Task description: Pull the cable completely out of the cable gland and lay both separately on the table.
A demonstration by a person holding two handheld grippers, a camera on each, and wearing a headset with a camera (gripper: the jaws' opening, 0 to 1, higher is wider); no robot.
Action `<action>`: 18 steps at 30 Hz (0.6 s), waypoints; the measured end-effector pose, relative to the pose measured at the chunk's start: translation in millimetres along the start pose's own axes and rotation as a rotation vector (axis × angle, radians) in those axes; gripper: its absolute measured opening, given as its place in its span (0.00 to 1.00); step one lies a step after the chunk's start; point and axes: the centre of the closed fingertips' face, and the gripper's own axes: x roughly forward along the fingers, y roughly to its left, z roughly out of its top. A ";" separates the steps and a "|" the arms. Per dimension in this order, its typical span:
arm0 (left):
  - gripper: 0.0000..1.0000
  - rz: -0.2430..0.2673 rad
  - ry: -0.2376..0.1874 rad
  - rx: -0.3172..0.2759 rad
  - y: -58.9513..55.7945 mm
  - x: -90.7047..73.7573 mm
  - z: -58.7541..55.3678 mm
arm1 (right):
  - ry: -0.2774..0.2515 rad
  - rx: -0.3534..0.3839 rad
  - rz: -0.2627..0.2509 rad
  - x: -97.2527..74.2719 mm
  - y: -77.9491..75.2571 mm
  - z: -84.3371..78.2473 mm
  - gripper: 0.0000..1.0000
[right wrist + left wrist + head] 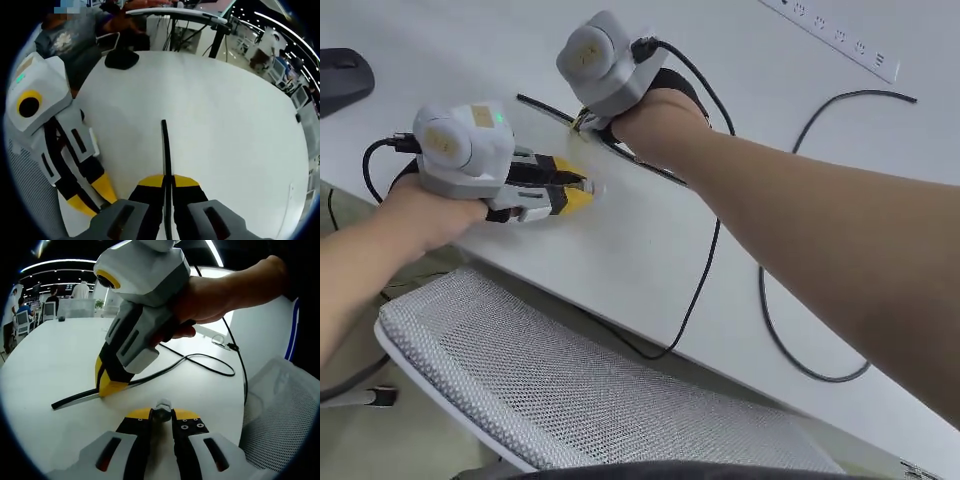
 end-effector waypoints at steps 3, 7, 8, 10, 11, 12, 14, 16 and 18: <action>0.16 0.002 0.002 0.004 0.5 -0.1 0.0 | 0.001 -0.002 -0.007 -0.2 -1.7 0.1 0.02; 0.16 -0.001 0.006 0.002 0.2 0.3 0.0 | 0.000 -0.005 -0.021 -1.0 -5.1 0.0 0.07; 0.16 -0.002 0.007 0.004 0.1 0.4 0.2 | -0.002 -0.003 -0.024 -1.6 -6.0 0.0 0.07; 0.16 -0.003 0.008 0.002 0.3 0.5 0.3 | -0.007 0.000 -0.029 -3.5 -7.5 0.1 0.09; 0.16 -0.003 0.009 0.004 0.3 0.5 0.3 | -0.011 0.004 -0.030 -4.9 -8.1 0.2 0.09; 0.16 -0.003 0.009 0.002 0.4 0.6 0.4 | -0.016 0.009 -0.033 -6.6 -8.8 0.4 0.10; 0.16 -0.005 0.009 0.000 0.3 0.7 0.7 | -0.040 0.027 -0.036 -12.1 -9.6 2.9 0.11; 0.16 -0.005 0.007 -0.001 0.6 0.6 0.9 | -0.048 0.030 -0.038 -17.4 -9.8 3.0 0.11; 0.17 -0.005 0.005 -0.002 0.8 0.5 1.4 | -0.060 0.026 -0.043 -23.5 -10.4 3.5 0.12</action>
